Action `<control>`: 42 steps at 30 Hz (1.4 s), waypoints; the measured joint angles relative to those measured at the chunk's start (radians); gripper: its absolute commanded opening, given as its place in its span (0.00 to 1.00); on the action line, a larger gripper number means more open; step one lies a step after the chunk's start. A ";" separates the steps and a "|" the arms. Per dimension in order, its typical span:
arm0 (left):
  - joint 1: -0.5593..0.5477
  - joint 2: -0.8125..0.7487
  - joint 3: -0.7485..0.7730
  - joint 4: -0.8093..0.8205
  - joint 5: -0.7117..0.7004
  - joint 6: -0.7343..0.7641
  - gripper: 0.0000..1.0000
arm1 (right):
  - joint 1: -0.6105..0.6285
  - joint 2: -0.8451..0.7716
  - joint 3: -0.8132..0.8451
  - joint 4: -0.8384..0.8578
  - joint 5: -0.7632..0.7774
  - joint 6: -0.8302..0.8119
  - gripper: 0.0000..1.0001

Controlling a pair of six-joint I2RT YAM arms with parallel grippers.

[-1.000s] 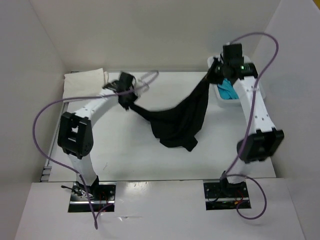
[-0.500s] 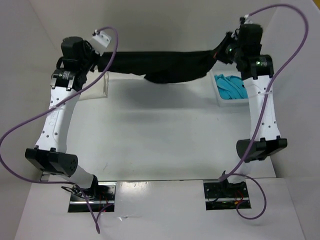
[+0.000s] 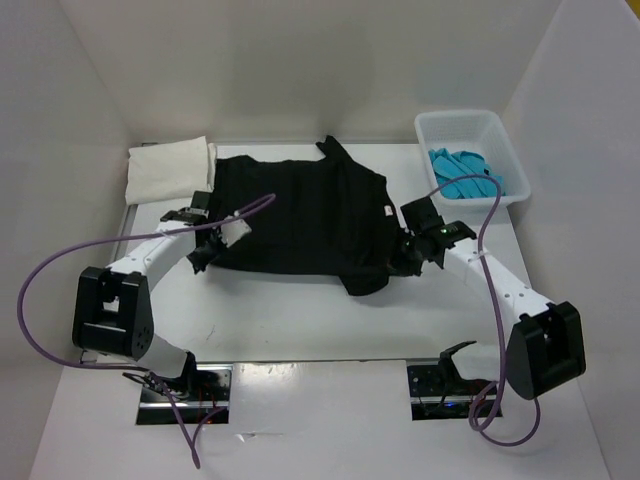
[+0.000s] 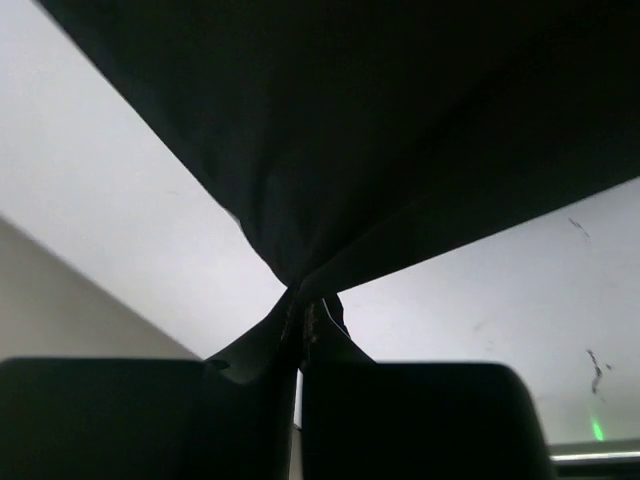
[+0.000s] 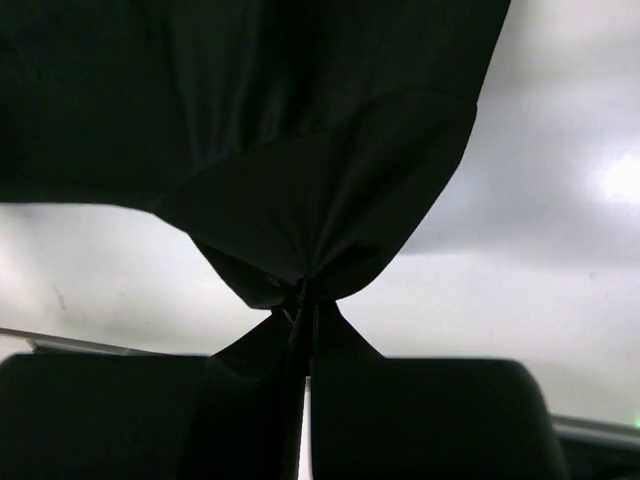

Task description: Fold and stack the t-shirts

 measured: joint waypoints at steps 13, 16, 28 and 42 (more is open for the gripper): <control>-0.007 -0.014 -0.131 -0.052 0.000 -0.039 0.00 | 0.005 -0.003 -0.064 0.031 0.024 0.071 0.00; -0.007 -0.038 -0.127 -0.061 -0.009 -0.035 0.00 | -0.008 0.020 -0.024 0.029 0.037 0.051 0.00; 0.026 0.293 0.195 -0.032 -0.027 -0.027 0.02 | -0.106 0.490 0.325 0.129 0.058 -0.093 0.00; 0.025 0.386 0.288 -0.014 -0.094 -0.024 0.10 | -0.151 0.682 0.454 0.156 0.017 -0.156 0.00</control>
